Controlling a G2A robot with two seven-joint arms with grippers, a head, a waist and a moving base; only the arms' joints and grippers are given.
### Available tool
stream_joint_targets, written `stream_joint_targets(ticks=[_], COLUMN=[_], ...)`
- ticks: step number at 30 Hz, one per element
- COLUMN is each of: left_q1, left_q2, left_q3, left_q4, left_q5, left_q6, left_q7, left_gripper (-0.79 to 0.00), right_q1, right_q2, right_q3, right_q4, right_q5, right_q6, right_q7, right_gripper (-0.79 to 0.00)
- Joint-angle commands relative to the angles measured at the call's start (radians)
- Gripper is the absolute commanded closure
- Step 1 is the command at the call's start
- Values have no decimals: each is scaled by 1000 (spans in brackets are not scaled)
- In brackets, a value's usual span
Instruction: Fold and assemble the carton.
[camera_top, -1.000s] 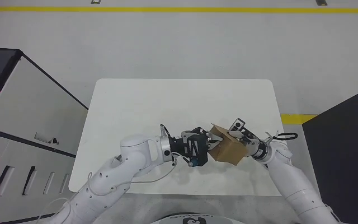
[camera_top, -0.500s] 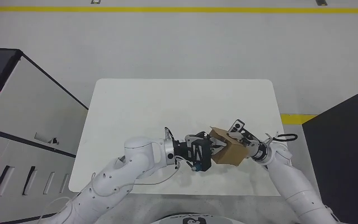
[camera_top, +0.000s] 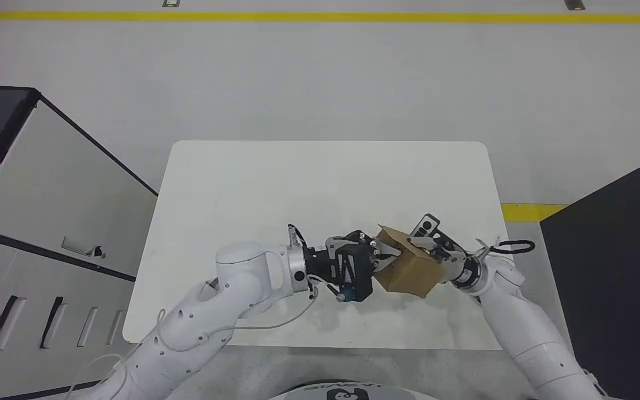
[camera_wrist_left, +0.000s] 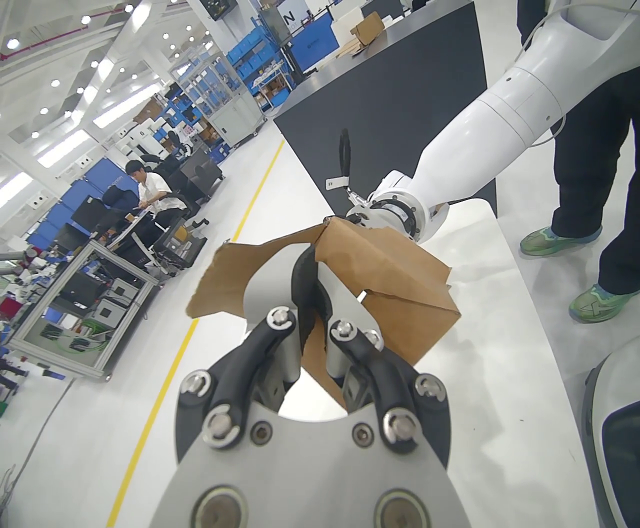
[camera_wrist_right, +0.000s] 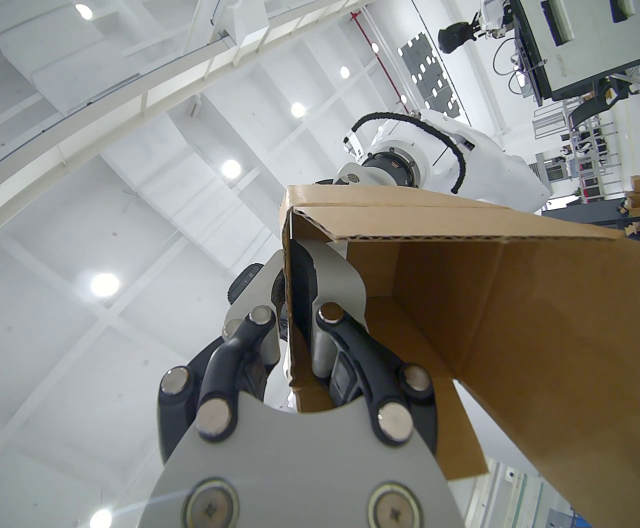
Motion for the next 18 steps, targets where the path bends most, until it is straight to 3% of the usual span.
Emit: stream_joint_targets(ticks=[1, 9, 18], left_q1=[3, -4, 5], left_q2=[0, -2, 4], left_q3=[3, 21, -17], left_q4=[3, 15, 3], left_q5=[-3, -2, -5], left_q6=[-2, -2, 3], left_q7=[5, 13, 6], left_gripper=[0, 0, 0], right_q1=[-1, -5, -9], right_q2=[0, -1, 2], right_q3=[0, -1, 20], right_q4=[-3, -10, -5], right_q5=[-2, -2, -8], right_q6=[1, 1, -7], right_q7=[0, -2, -8], right_gripper=[0, 0, 0])
